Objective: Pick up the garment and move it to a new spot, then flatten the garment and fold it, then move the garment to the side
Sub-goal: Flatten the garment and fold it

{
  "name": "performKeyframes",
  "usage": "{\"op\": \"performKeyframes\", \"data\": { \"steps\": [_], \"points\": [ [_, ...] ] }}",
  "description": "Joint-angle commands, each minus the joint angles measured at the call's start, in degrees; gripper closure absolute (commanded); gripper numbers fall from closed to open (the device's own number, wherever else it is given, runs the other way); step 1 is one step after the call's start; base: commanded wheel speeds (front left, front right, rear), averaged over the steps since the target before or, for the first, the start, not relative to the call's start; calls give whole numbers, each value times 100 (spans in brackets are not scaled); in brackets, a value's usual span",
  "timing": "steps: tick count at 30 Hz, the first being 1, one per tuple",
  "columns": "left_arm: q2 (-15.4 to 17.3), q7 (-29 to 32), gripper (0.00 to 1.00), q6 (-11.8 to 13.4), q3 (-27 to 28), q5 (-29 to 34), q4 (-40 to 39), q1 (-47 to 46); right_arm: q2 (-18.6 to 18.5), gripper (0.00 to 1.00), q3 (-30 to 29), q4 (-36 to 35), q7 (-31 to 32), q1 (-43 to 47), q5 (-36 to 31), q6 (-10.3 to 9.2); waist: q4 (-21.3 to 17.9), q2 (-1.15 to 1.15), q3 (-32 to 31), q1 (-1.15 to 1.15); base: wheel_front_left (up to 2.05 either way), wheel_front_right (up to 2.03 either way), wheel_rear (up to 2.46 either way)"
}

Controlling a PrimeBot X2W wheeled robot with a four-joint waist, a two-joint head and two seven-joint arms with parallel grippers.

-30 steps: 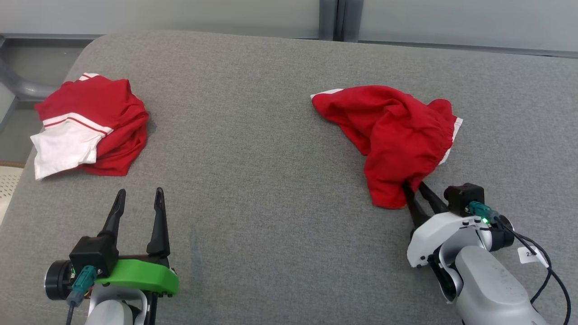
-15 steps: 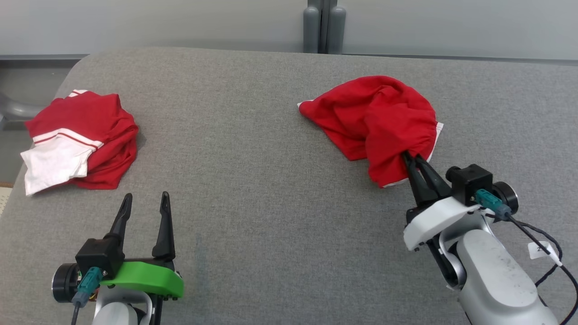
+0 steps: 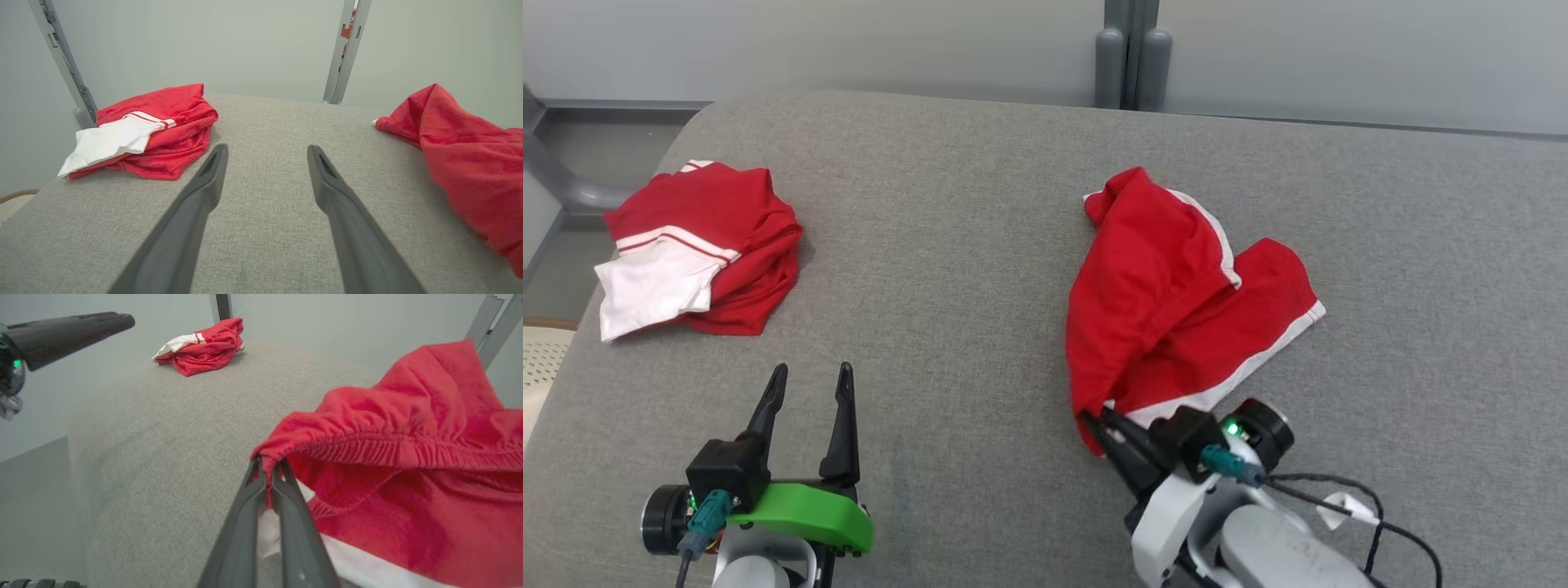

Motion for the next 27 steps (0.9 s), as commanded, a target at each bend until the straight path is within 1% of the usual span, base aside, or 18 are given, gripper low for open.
{"op": "performKeyframes", "data": {
  "steps": [1,2,3,4,7,11,15,18,23,27],
  "points": [
    [11,-4,0,-2,-21,1,12,29,32,100,205,122,-20,71,105,-4,79,0,-39,0,0,0,0],
    [11,-5,0,-1,-37,-2,24,40,46,100,382,245,-20,91,166,-5,105,0,-53,0,0,0,0],
    [11,-4,0,2,-46,-2,33,47,67,58,484,306,-20,96,213,-5,126,0,-62,0,0,0,0],
    [10,-4,0,8,-47,-2,39,59,106,0,589,361,-20,91,283,-5,141,0,-73,0,0,0,0],
    [11,-4,0,37,-18,5,34,104,156,0,609,337,-20,67,440,-5,136,0,-93,0,0,0,0],
    [10,-4,0,58,42,44,5,160,55,0,301,20,-19,65,383,-5,43,0,-118,0,0,0,0],
    [11,-5,0,62,39,57,6,141,-132,0,-277,-379,-19,187,312,-5,-35,0,-148,0,0,0,0],
    [11,-4,0,70,7,50,-6,118,-290,0,-770,-536,-20,255,254,-5,-59,0,-159,0,0,0,0],
    [11,-4,0,77,-45,37,-45,108,-529,0,-1568,-447,-19,159,89,-5,-43,0,-132,0,0,0,0],
    [11,-4,0,71,-57,42,-74,84,-682,0,-2013,-182,-19,-11,-5,-5,19,0,-54,0,0,0,0]
  ]
}}
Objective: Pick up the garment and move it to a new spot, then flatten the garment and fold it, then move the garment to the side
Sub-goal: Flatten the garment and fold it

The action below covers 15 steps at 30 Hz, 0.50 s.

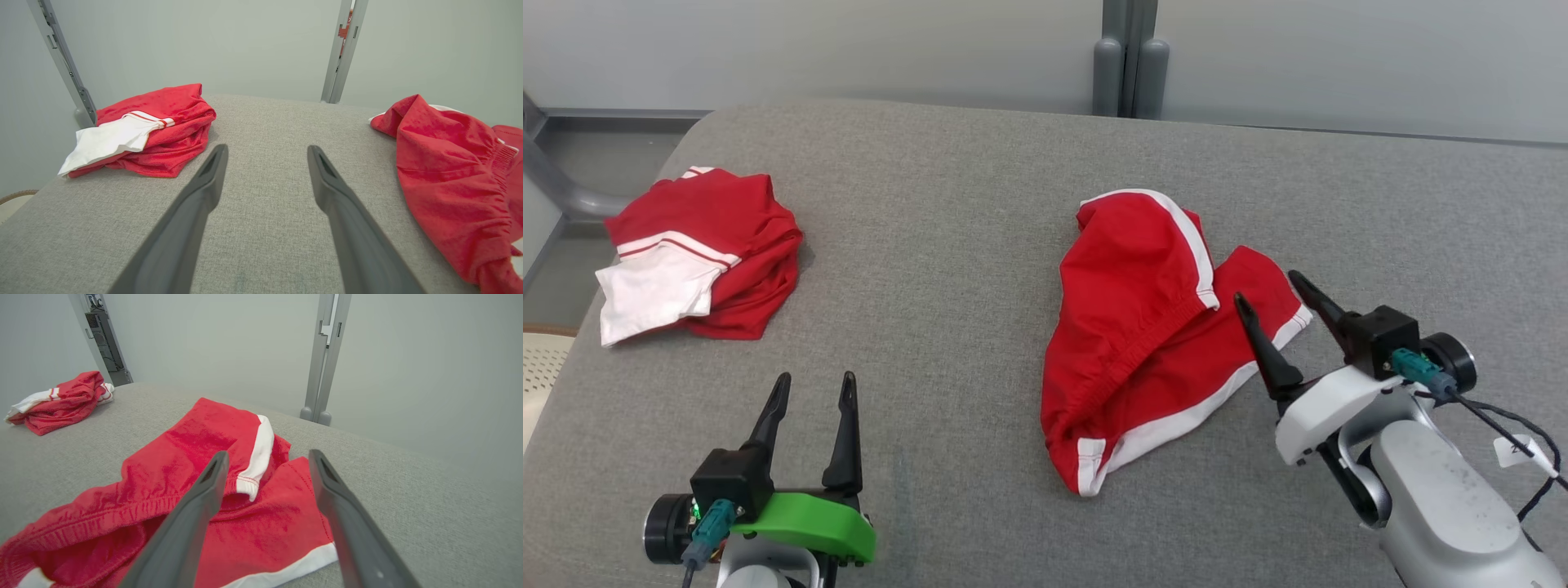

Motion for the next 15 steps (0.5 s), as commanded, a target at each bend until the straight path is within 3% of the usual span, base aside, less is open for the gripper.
{"op": "performKeyframes", "data": {
  "steps": [1,15],
  "points": [
    [11,-4,0,30,-4,27,-12,-53,-51,0,-103,117,-18,-107,-62,-6,50,0,64,0,0,0,0],
    [11,-4,0,65,-143,-120,-21,-318,-288,0,-719,1935,-18,-934,14,-6,400,0,545,0,0,0,0]
  ]
}}
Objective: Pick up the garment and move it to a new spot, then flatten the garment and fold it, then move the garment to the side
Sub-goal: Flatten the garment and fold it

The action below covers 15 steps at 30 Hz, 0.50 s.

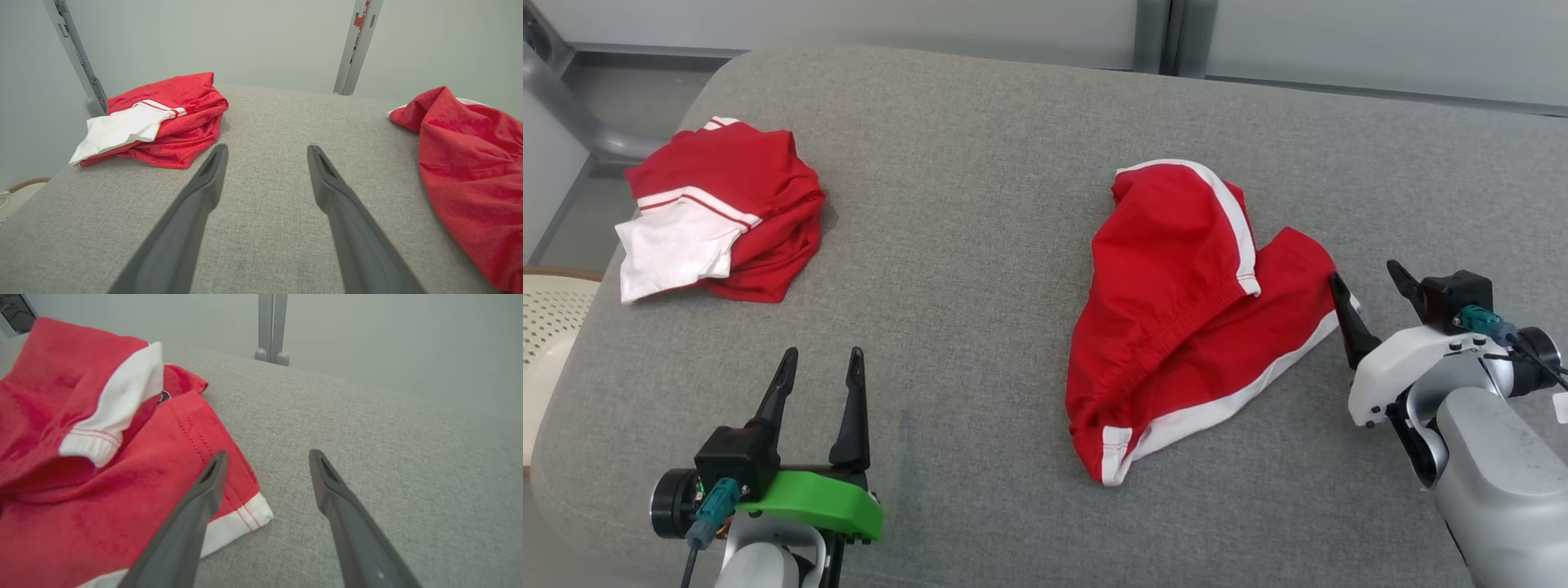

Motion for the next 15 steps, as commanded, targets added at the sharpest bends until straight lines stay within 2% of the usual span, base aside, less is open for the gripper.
{"op": "performKeyframes", "data": {
  "steps": [1,6,7,8,15],
  "points": [
    [11,-3,0,35,-15,-52,5,-106,-17,0,7,133,-19,-91,61,-6,94,0,100,0,0,0,0],
    [11,-3,0,56,-37,-80,5,-134,94,0,48,586,-19,-135,190,-6,132,0,150,0,0,0,0],
    [11,-4,0,61,-40,-85,8,-133,113,36,68,651,-19,-145,237,-7,133,0,155,0,0,0,0],
    [10,-3,0,71,-48,-93,9,-139,130,100,85,677,-19,-180,314,-6,131,0,160,0,0,0,0],
    [11,-3,0,119,-14,-85,15,-94,185,100,20,338,-19,-127,647,-7,-49,0,81,0,0,0,0]
  ]
}}
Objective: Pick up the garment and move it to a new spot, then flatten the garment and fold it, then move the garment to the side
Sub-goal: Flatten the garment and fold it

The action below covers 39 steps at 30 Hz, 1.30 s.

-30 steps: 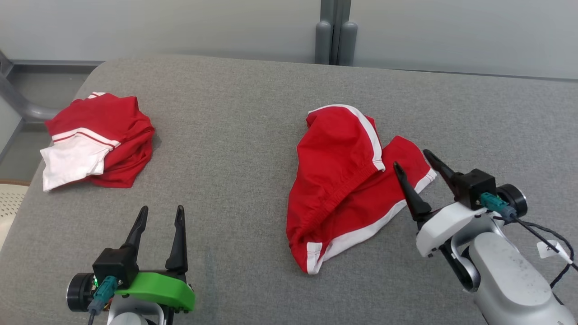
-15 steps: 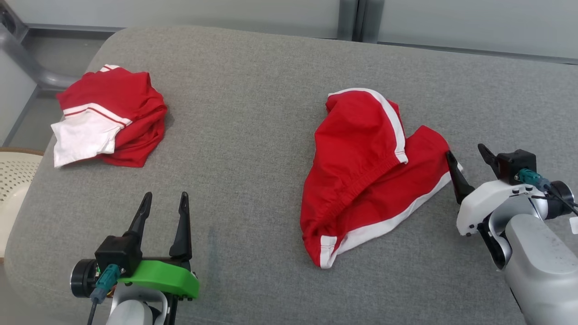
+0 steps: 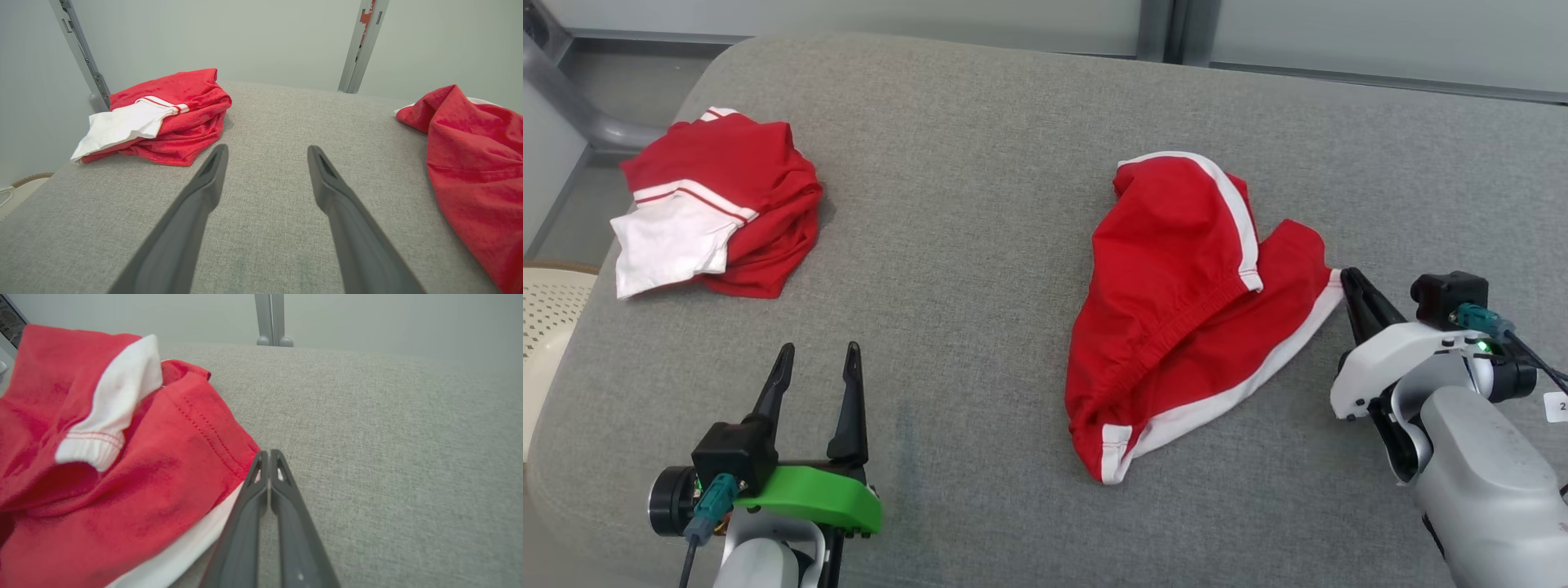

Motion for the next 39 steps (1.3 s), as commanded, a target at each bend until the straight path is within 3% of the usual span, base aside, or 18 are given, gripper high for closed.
{"op": "performKeyframes", "data": {
  "steps": [1,15,25,26,28,39],
  "points": [
    [11,-3,0,22,22,-20,13,-20,-38,100,-78,-180,-19,82,50,-7,-112,0,-78,0,0,0,0],
    [13,-3,0,40,66,11,-5,219,33,100,-1042,-2312,-19,1853,128,-8,-714,0,-444,0,0,0,0],
    [14,-4,0,-11,94,76,24,286,352,100,-1614,-2709,-18,2873,31,-8,-830,0,-555,0,0,0,0],
    [14,-3,0,-13,95,76,30,292,392,77,-1642,-2720,-18,2888,15,-8,-834,0,-565,0,0,0,0],
    [14,-3,0,-25,113,82,40,301,456,0,-1695,-2772,-18,2923,-89,-7,-848,0,-594,0,0,0,0],
    [13,-4,0,-113,-87,338,-60,70,781,0,-1772,-3460,-18,2997,-591,-7,-1143,0,-720,0,0,0,0]
  ]
}}
